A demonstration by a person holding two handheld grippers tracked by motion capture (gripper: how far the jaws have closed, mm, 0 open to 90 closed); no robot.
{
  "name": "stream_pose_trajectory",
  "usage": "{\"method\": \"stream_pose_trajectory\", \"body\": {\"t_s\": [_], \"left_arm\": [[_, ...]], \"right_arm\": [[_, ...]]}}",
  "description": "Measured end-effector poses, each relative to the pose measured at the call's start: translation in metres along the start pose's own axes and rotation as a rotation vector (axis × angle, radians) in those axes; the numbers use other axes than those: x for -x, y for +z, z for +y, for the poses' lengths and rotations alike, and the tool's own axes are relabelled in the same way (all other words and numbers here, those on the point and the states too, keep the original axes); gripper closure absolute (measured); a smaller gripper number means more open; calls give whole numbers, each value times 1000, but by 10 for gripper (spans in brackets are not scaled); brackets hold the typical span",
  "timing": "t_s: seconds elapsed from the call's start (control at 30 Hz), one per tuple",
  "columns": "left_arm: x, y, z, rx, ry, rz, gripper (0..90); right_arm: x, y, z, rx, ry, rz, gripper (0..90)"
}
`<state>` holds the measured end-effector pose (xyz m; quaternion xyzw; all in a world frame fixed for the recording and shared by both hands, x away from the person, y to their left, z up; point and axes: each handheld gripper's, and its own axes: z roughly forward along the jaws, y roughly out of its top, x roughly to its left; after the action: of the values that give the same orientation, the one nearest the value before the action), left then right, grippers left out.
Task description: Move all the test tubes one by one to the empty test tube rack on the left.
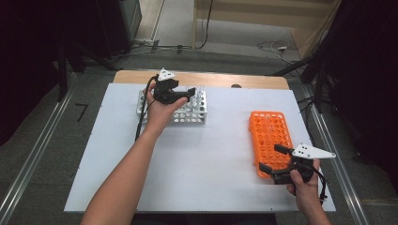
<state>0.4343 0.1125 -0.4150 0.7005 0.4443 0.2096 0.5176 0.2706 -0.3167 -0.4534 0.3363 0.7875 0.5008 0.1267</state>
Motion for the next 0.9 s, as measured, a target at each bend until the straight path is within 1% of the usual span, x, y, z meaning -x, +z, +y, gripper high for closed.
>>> {"method": "stream_pose_trajectory", "body": {"t_s": [0.07, 0.13, 0.2, 0.27, 0.3, 0.37, 0.5, 0.57, 0.67, 0.9], "left_arm": [[3, -7, -1, 5, -1, 0, 108], [5, -14, -2, 5, 14, -7, 65], [8, -21, -4, 4, 26, -27, 22], [10, -28, -6, 9, 19, -47, 4], [12, -31, -6, 13, 23, -59, 0], [16, -38, -7, 17, 26, -68, 0], [24, -50, -12, 18, 35, -74, 0], [28, -55, -15, 14, 47, -77, 0], [31, -64, -21, 19, 47, -89, 0], [40, -82, -36, 32, 60, -94, 0]], "right_arm": [[0, 1, 0, -2, 1, -2, 0], [0, 1, 0, -5, 3, -1, 0], [0, 1, 0, -4, 4, -3, 0], [0, 1, 0, -2, 8, 1, 0], [0, 1, 0, -1, 11, 1, 0], [0, 1, 0, -2, 10, -1, 0], [0, 1, 1, -2, 17, -6, 0], [1, 2, 1, -1, 13, -8, 0], [1, 2, 2, -3, 12, -10, 0], [3, 2, 4, 1, 24, -20, 0]]}}
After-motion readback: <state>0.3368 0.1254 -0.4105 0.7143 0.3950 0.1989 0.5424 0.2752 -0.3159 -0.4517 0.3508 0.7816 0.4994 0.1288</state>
